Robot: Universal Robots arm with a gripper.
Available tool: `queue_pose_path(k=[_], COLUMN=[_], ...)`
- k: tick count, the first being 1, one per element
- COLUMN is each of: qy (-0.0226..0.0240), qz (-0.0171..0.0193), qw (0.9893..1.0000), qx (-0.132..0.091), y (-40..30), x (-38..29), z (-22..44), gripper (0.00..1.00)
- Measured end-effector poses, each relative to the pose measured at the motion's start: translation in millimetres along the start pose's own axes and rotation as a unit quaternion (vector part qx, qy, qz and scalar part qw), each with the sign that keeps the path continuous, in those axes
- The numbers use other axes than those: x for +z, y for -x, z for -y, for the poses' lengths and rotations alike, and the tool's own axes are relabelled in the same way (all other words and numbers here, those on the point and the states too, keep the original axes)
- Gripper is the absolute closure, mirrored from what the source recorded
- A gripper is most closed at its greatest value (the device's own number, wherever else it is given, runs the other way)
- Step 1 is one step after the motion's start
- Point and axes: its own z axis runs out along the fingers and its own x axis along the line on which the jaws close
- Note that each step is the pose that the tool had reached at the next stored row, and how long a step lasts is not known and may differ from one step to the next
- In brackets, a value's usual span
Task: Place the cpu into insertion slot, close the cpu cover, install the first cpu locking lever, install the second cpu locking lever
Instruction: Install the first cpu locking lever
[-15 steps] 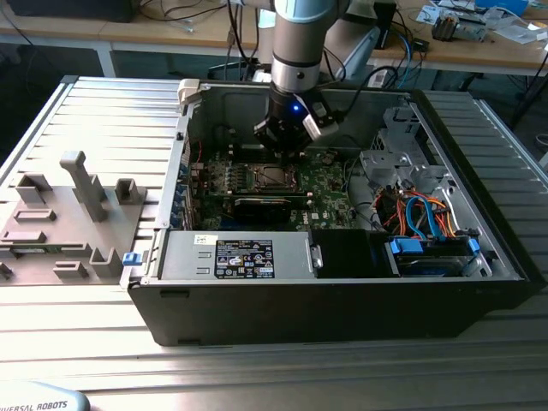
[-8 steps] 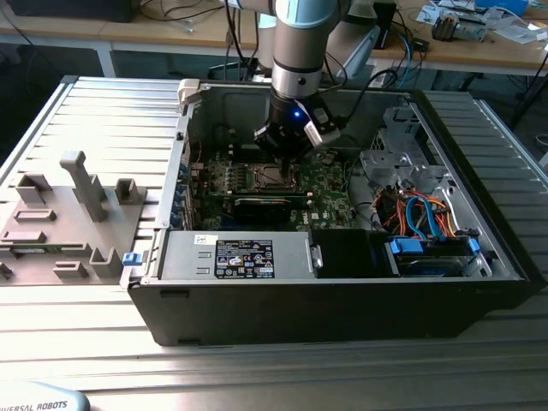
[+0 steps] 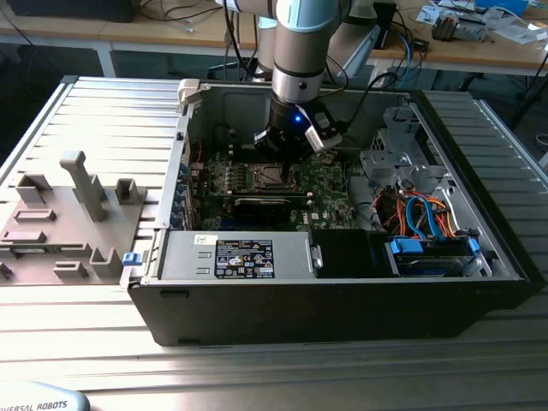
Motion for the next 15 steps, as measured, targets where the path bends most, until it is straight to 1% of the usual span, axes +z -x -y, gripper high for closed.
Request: queue_pose_path(k=[6, 8, 15], qy=[-0.0001, -0.0001, -0.0001], qz=[-0.0001, -0.0001, -0.0001], qw=[1.0, 1.0, 1.0], qx=[0.0, 0.0, 0.0], y=[0.0, 0.0, 0.0], x=[-1.9, -3.6, -5.2], z=[0.6, 0.6, 0.6], gripper=[0.89, 0.89, 0.89])
